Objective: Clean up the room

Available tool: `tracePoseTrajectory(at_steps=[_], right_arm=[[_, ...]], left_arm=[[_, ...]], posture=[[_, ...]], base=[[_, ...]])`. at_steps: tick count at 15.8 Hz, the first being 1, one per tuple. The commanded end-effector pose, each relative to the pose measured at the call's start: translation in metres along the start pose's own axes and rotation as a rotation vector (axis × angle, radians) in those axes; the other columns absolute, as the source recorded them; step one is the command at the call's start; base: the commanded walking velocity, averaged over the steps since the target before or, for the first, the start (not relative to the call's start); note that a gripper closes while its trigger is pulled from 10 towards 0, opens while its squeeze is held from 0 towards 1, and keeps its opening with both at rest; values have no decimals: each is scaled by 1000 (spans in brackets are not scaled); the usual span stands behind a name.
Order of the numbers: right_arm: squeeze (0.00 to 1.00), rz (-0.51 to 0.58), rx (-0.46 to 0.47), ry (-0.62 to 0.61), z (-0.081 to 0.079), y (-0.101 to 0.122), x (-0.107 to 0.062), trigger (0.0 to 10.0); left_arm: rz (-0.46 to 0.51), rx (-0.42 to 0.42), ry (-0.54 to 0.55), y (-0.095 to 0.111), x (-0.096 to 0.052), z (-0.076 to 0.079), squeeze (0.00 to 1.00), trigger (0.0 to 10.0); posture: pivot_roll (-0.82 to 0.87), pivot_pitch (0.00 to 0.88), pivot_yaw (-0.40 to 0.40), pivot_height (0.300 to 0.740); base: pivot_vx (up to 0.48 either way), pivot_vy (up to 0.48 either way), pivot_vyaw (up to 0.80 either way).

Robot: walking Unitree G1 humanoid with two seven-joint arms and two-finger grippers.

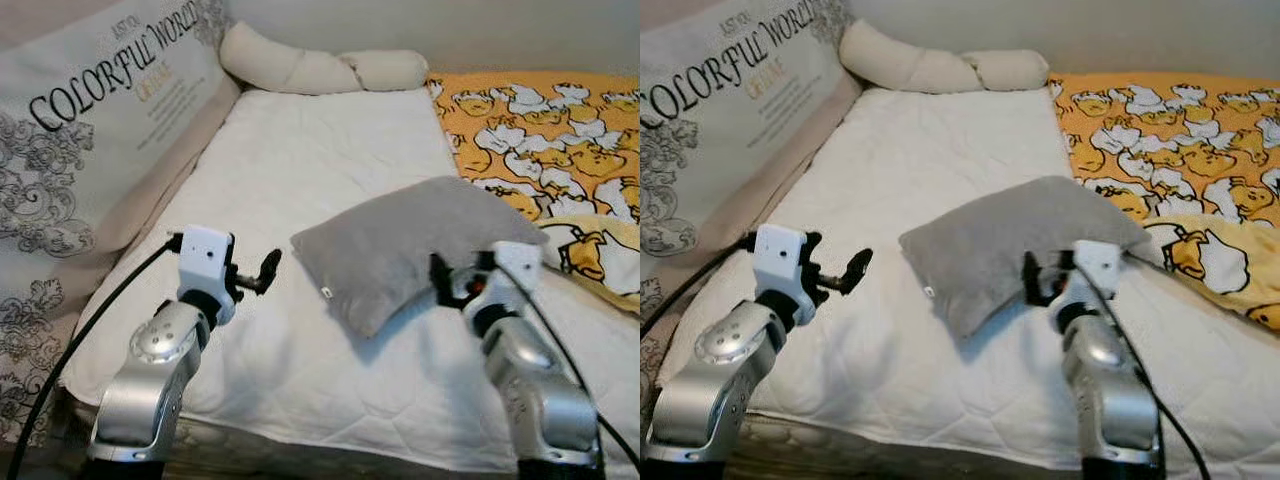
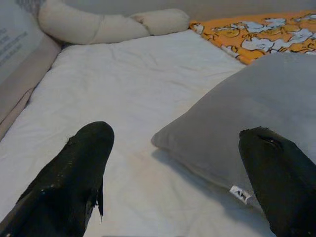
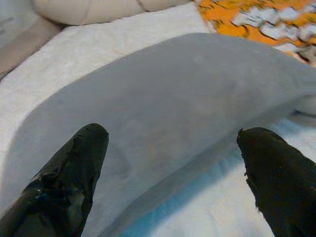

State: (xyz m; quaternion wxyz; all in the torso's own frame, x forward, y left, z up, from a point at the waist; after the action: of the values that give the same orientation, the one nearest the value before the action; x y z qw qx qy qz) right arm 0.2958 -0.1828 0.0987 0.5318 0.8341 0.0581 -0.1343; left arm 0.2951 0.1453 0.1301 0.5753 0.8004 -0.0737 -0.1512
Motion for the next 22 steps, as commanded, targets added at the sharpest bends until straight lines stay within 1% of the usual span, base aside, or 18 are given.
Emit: tracePoseTrajectory(at_steps=[1, 2, 4, 5, 6, 7, 8, 9, 10, 11, 14, 15, 16, 17, 18, 22], right_arm=[[0, -67, 80, -53, 11, -5, 8, 10000], [0, -110, 154, -92, 20, -8, 17, 10000], [0, -162, 327, -125, 31, -12, 40, 10000], [0, -181, 406, -135, 34, -12, 54, 10000], [0, -193, 476, -113, 32, -11, 66, 10000], [0, -224, 502, -118, 33, -13, 73, 10000], [0, -246, 528, -116, 33, -14, 77, 10000], [0, -230, 567, -88, 29, -10, 82, 10000], [0, -198, 635, -52, 26, -4, 87, 10000], [0, -182, 666, -11, 20, 0, 91, 10000], [0, -178, 686, 19, 14, -1, 96, 10000], [0, -192, 665, 31, 9, -3, 97, 10000], [0, -205, 645, 46, 4, -6, 97, 5294], [0, -208, 645, 49, 2, -6, 98, 1647], [0, -231, 633, 47, -1, -11, 98, 0], [0, -258, 620, 9, 0, -21, 97, 0]], left_arm=[[-16, 10, -24, -3, 2, 0, 0, 10000], [-4, 22, -75, -1, 3, 4, 0, 10000], [70, 32, -275, 12, 2, 23, 0, 10000], [104, 41, -388, 21, 2, 32, 0, 10000], [119, 67, -480, 25, 1, 39, 0, 10000], [123, 85, -524, 26, 2, 41, 0, 10000], [126, 81, -547, 28, 4, 43, 0, 10000], [133, 85, -561, 29, 6, 44, 0, 10000], [137, 94, -571, 30, 8, 45, 0, 10000], [139, 100, -580, 31, 10, 46, 0, 10000], [129, 91, -600, 30, 11, 47, 0, 10000], [125, 87, -605, 29, 10, 48, 0, 10000], [123, 88, -604, 28, 9, 49, 0, 10000], [123, 89, -603, 28, 9, 49, 0, 10000], [121, 102, -596, 27, 10, 49, 0, 10000], [130, 122, -579, 27, 11, 49, 0, 10000]], posture=[[-7, 0, 53, 740], [-8, 0, 53, 740], [-2, 0, 56, 740], [9, 0, 57, 740], [14, 0, 58, 740], [18, 0, 58, 740], [20, 0, 62, 740], [26, 0, 64, 740], [32, 0, 66, 740], [46, 0, 66, 740], [60, 0, 64, 740], [63, 0, 62, 740], [65, 0, 61, 740], [65, 0, 61, 740], [70, 0, 56, 740], [68, 0, 51, 740]], base=[[0, 0, 0], [0, 0, 0], [0, 0, 0], [0, 0, 0], [0, 0, 0], [0, 0, 0], [0, 0, 0], [0, 0, 0], [0, 0, 0], [0, 0, 0], [0, 0, 0], [0, 0, 0], [0, 0, 0], [0, 0, 0], [0, 0, 0], [0, 0, 0]])
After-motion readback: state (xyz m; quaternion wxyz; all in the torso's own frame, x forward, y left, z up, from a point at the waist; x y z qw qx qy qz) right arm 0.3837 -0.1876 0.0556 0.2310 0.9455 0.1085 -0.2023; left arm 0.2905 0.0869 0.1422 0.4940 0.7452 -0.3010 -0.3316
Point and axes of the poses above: a point about 5 cm out from each wrist's last joint towards the gripper, its own x axis pointing out of the wrist towards the gripper, its own y axis along the axis of the wrist's last joint, z = x × y, the point moved 3 cm from there along x, pointing out of the wrist towards the gripper, and after that the axes turned 15 degrees about x, right-handed, at the moved point
